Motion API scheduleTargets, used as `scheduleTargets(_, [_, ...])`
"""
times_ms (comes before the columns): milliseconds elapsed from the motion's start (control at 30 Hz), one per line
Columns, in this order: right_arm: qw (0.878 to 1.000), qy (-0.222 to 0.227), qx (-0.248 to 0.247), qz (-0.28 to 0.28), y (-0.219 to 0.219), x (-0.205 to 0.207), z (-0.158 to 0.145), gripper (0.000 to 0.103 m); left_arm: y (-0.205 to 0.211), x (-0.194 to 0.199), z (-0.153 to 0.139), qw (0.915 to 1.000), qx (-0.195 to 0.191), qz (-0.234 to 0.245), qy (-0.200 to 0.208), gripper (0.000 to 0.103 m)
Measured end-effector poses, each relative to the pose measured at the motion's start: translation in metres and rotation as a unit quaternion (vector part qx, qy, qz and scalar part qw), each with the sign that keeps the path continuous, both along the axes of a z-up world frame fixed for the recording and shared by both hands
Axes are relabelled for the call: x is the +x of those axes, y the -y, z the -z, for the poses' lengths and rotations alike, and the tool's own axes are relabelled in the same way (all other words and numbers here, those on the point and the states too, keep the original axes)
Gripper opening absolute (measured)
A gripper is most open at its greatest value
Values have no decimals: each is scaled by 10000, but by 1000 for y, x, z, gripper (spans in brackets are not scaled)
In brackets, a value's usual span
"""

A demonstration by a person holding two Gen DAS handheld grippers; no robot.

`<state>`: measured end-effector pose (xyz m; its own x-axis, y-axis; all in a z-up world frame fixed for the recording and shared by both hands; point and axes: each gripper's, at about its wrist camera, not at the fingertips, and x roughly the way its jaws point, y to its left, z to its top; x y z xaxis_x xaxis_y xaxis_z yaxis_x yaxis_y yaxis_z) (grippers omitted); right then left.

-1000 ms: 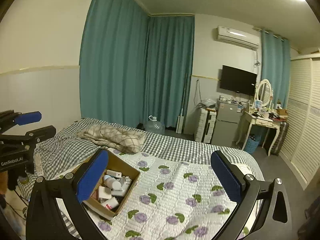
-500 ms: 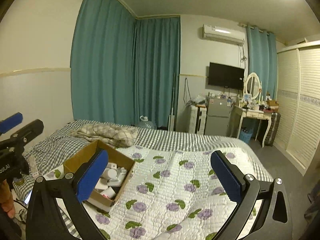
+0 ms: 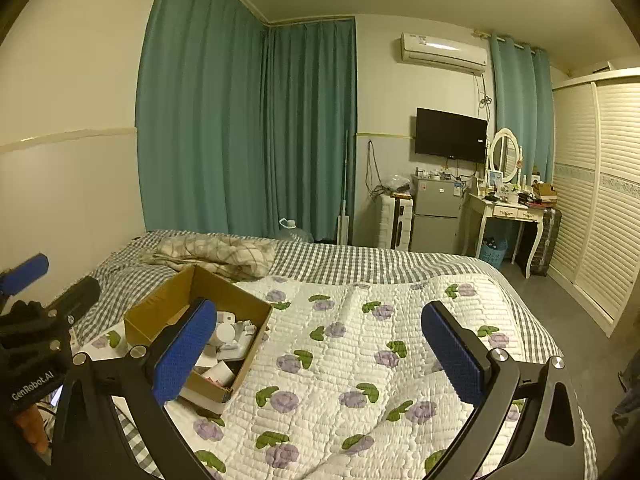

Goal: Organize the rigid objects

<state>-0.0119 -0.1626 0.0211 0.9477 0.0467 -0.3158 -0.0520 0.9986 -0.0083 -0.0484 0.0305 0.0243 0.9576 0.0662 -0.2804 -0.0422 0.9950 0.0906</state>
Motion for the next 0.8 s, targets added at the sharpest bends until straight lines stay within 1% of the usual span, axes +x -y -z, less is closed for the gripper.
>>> scheduleTargets(233, [9999, -110, 7, 86, -1, 4, 5, 103, 3, -2, 5, 10000, 11, 43, -51, 89])
scheduleTargets(333, [9998, -147, 75, 105, 0, 5, 6, 103, 3, 1, 8, 9996, 30, 85, -258, 89])
scheduleTargets(400, [9998, -167, 95, 112, 0, 6, 7, 103, 2, 3, 10, 9994, -56, 83, -324, 89])
scheduleTargets(500, [9997, -168, 82, 125, 0, 5, 8, 103, -2, 3, 11, 9991, -197, 43, -362, 89])
scheduleTargets(800, [9997, -218, 63, 112, -3, 5, 11, 103, -7, 3, 8, 9990, -255, -9, -357, 89])
